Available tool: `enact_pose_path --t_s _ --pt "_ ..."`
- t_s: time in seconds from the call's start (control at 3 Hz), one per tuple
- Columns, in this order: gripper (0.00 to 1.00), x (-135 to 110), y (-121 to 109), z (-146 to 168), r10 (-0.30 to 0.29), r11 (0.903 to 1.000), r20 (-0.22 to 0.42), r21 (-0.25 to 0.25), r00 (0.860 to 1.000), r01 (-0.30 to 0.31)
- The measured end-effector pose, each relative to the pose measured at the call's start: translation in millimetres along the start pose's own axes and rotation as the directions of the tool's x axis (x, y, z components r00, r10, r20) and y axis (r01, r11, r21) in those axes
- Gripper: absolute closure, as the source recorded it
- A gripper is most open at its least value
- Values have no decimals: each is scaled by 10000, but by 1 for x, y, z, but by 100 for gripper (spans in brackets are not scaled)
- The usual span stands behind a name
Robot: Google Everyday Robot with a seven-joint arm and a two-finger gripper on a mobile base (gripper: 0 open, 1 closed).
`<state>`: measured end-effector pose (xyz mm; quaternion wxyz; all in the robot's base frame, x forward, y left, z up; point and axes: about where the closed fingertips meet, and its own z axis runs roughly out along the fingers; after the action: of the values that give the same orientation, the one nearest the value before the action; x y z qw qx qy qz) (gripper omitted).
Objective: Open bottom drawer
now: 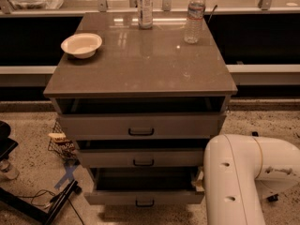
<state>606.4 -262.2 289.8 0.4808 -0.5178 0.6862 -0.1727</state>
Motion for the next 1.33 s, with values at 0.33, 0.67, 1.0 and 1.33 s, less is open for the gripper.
enact_pose_path --t_s 0.33,0.67,1.0,1.33 --pt "51 2 3 2 1 10000 -1 2 10000 -1" --pt "76 2 3 2 1 10000 -2 1 10000 -1" --pt "97 14 18 -25 9 9987 -608 -507 9981 -39" --pt "100 38 64 -67 108 9759 -1647 -2133 9863 -463"
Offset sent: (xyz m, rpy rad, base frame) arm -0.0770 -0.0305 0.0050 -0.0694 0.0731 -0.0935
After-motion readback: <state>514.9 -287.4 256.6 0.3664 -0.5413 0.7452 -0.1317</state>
